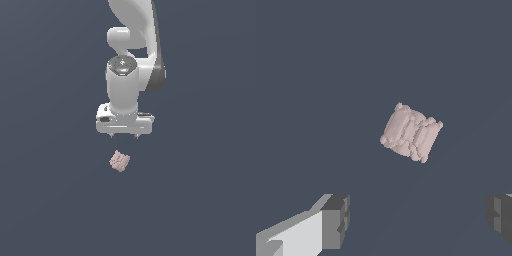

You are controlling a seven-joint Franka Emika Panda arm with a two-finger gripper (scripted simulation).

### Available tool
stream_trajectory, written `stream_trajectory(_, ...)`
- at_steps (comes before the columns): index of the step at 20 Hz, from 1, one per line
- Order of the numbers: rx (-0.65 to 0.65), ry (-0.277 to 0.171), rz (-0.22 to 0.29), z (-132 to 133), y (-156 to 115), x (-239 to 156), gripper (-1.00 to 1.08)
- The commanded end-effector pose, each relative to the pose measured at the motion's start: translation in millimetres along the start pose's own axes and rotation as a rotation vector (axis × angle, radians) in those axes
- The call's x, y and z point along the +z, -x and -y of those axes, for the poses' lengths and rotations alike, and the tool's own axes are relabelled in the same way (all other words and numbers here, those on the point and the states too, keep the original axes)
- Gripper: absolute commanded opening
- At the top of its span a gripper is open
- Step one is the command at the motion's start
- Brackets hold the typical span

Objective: Pick up the object and move it to a goal position.

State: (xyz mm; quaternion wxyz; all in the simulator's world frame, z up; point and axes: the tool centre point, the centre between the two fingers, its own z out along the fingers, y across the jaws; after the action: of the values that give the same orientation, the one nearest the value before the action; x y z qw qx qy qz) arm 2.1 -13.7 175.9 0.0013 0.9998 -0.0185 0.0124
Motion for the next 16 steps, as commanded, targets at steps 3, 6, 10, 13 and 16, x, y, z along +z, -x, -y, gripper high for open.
stream_trajectory(3, -0.005, -0.002, 0.000, 2.5, 0.1, -0.4, 1.00)
stream_trajectory(6, -0.030, -0.011, 0.003, 14.1, 0.6, -2.3, 1.00)
stream_trajectory(10, -0.063, -0.021, 0.004, 27.0, 2.3, -5.6, 1.00)
stream_trajectory(13, -0.065, -0.021, 0.004, 27.1, 2.5, -5.9, 1.00)
stream_trajectory(16, -0.051, -0.020, 0.005, 25.1, 1.2, -3.8, 1.00)
